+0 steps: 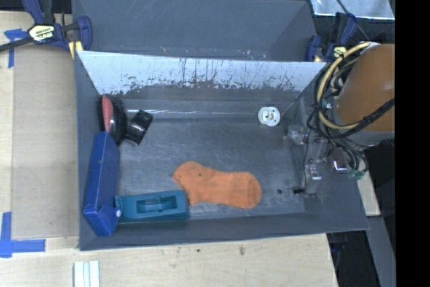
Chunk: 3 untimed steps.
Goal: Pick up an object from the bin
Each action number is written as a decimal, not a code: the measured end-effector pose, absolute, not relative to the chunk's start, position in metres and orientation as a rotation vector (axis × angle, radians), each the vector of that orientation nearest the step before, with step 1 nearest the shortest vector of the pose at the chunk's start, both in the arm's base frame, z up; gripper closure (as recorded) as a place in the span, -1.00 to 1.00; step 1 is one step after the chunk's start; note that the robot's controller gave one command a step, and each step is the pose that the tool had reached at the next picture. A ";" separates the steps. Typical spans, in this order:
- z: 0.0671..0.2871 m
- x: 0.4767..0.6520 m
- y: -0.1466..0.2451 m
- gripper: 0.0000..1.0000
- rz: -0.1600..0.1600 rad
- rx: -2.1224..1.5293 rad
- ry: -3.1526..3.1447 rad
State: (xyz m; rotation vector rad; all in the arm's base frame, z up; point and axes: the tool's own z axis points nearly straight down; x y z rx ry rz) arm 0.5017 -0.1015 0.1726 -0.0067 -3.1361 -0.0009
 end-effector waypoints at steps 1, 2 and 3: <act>0.177 0.504 -0.101 -1.00 0.001 -0.001 -3.145; 0.132 0.526 -0.075 -1.00 0.004 -0.007 -3.152; 0.081 0.496 -0.064 -1.00 0.000 0.121 -3.145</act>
Offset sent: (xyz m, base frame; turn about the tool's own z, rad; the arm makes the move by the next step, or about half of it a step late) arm 0.0462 0.0639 -0.1026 -0.0034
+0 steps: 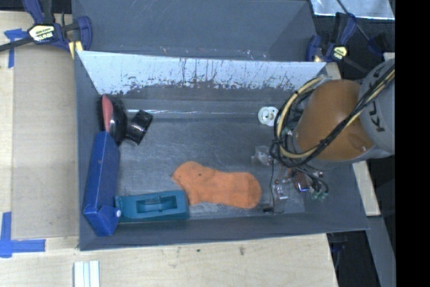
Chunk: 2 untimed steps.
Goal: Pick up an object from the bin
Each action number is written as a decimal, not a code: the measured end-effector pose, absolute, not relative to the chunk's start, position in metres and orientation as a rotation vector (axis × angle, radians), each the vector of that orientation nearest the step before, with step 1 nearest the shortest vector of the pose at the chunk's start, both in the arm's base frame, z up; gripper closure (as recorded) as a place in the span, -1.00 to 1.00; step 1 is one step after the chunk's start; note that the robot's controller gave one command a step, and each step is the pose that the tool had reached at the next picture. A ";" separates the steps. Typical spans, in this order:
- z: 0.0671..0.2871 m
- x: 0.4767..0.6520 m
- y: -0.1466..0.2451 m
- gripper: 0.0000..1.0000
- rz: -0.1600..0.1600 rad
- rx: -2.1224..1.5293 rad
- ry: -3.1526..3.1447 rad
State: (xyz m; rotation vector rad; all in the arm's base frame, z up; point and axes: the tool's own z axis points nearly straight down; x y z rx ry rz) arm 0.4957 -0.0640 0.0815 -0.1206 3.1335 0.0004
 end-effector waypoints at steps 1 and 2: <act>0.068 0.486 -0.058 -1.00 -0.004 -0.071 3.131; 0.069 0.488 -0.038 -1.00 -0.002 -0.179 3.130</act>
Offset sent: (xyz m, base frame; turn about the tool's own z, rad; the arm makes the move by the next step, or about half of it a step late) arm -0.0116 0.0460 -0.0115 -0.1950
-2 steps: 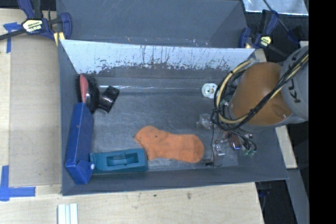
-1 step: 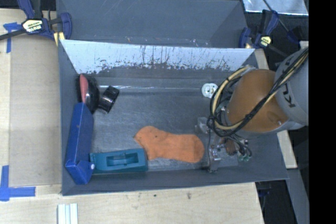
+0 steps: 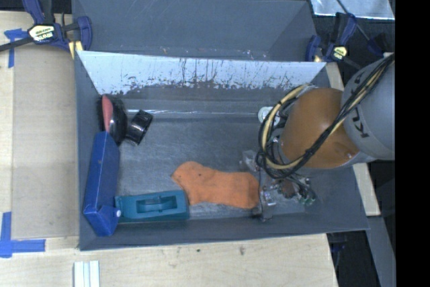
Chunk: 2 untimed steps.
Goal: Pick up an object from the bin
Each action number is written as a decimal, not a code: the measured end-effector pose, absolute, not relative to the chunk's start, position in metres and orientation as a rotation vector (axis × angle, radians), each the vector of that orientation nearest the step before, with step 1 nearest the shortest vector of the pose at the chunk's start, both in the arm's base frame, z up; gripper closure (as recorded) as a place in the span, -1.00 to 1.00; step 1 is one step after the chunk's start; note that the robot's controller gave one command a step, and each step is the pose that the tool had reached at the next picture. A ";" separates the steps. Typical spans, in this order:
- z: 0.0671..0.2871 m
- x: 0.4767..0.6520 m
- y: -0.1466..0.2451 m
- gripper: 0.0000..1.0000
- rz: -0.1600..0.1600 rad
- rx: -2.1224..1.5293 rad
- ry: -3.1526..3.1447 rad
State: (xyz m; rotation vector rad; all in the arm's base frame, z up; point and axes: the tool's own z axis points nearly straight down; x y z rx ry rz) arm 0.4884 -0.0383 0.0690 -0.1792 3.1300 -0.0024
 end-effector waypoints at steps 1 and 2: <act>0.070 0.484 -0.005 1.00 0.000 -0.059 3.140; 0.070 0.484 -0.005 1.00 0.000 -0.061 3.140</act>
Offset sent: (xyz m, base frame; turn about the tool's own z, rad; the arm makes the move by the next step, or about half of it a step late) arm 0.0000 0.0000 0.0000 0.0000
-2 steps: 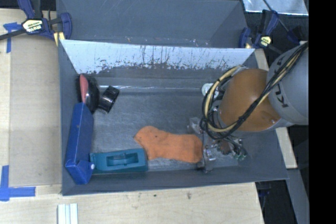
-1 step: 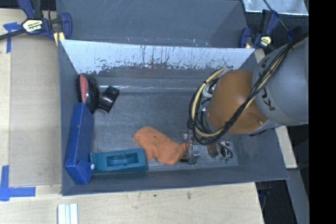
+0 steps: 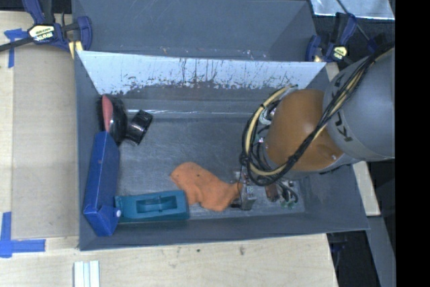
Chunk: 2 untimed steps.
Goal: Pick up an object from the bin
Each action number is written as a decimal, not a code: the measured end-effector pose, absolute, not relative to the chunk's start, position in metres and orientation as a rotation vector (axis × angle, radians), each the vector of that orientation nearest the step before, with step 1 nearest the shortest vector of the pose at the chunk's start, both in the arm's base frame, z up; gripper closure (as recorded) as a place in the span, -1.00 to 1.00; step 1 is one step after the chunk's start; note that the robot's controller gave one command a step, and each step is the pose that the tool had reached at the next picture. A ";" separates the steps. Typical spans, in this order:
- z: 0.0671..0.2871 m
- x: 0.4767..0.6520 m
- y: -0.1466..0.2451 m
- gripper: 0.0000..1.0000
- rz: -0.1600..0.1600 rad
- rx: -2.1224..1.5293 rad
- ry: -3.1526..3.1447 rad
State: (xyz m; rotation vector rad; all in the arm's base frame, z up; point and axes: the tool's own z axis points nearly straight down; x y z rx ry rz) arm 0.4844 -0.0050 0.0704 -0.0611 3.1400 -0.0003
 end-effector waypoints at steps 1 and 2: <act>0.070 0.484 -0.005 1.00 0.000 -0.062 3.140; 0.070 0.484 -0.005 1.00 0.000 -0.063 3.140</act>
Offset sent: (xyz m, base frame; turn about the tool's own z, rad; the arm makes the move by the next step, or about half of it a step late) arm 0.0000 0.0000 0.0000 0.0000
